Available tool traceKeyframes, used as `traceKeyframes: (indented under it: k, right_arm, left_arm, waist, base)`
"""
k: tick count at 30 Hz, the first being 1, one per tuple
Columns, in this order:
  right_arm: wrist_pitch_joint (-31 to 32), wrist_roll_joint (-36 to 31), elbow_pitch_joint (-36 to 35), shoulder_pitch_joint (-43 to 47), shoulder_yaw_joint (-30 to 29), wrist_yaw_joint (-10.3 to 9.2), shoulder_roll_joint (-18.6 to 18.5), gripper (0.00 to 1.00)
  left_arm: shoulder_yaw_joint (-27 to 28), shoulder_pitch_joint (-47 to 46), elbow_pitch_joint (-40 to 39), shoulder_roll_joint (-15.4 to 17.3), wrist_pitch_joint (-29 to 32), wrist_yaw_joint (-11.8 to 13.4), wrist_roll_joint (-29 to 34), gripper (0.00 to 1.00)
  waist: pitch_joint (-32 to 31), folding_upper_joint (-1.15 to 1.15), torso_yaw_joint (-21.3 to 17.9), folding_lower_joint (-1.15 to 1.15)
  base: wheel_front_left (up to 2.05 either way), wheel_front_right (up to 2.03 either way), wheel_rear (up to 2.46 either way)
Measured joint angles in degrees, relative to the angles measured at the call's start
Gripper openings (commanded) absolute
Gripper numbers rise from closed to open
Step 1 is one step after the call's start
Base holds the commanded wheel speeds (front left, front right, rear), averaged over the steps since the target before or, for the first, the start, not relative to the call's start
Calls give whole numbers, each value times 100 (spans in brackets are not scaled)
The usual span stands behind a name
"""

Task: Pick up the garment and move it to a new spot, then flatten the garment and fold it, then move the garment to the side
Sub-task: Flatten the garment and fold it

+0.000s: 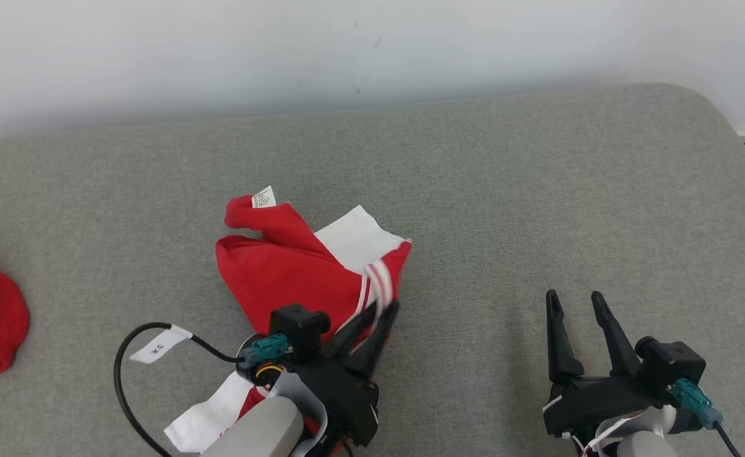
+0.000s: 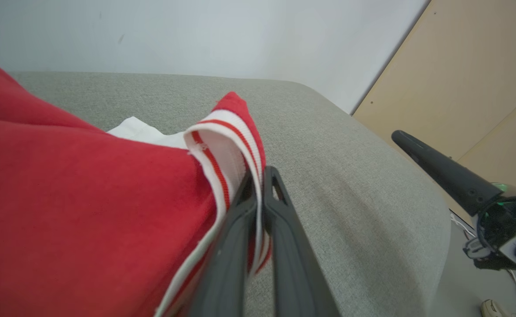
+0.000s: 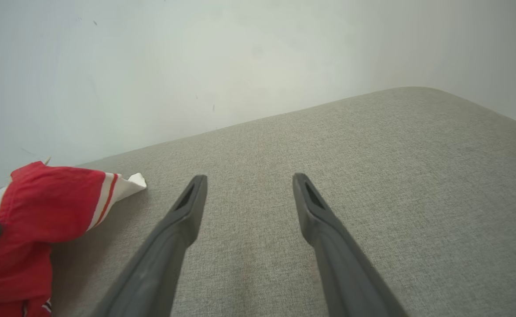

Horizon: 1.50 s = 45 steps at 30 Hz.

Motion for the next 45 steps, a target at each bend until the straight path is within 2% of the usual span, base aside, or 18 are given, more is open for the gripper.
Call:
traceKeyframes:
  k: [4,9,15,20,27,37,38,39,40,41,45]
  right_arm:
    - [0,-24,-7,5,-29,0,0,100]
    - [18,-25,-18,62,-52,0,1,100]
    - [27,-25,-37,111,-41,0,2,100]
    - [51,-24,-53,121,9,0,2,100]
    - [77,-24,-57,107,76,0,2,100]
    - [94,-23,-51,97,126,0,0,100]
    - [96,-23,-46,97,135,0,0,100]
    - [96,-23,-43,96,141,0,1,100]
    - [96,-24,-40,96,138,0,2,100]
    - [96,-23,-37,96,137,0,1,100]
    - [94,-24,-38,113,82,0,1,100]
  left_arm:
    - [-10,-91,38,-55,-158,-29,-29,100]
    - [168,-79,-245,-51,-283,70,5,100]
    - [616,227,-727,268,-310,380,118,100]
    - [882,463,-770,547,-323,570,93,100]
    - [898,533,-532,656,-169,506,-60,100]
    - [897,459,90,534,-12,271,-292,100]
    - [891,428,186,531,9,263,-301,93]
    - [892,409,250,525,5,208,-307,34]
    - [923,405,296,504,-30,165,-366,4]
    - [936,400,332,491,-53,152,-408,0]
    - [1056,289,330,497,-192,111,-404,0]
  waist:
    - [-8,0,114,0]
    - [-52,0,322,0]
    - [-126,0,578,0]
    - [-181,0,700,0]
    - [-161,0,634,0]
    - [-98,0,330,0]
    - [-97,0,299,0]
    - [-98,0,270,0]
    - [-102,0,245,0]
    - [-111,0,227,0]
    - [-169,0,236,0]
  base:
    - [0,0,0]
    - [0,0,0]
    - [0,0,0]
    - [0,0,0]
    - [0,0,0]
    - [0,0,0]
    - [0,0,0]
    - [0,0,0]
    - [0,0,0]
    - [0,0,0]
    - [0,0,0]
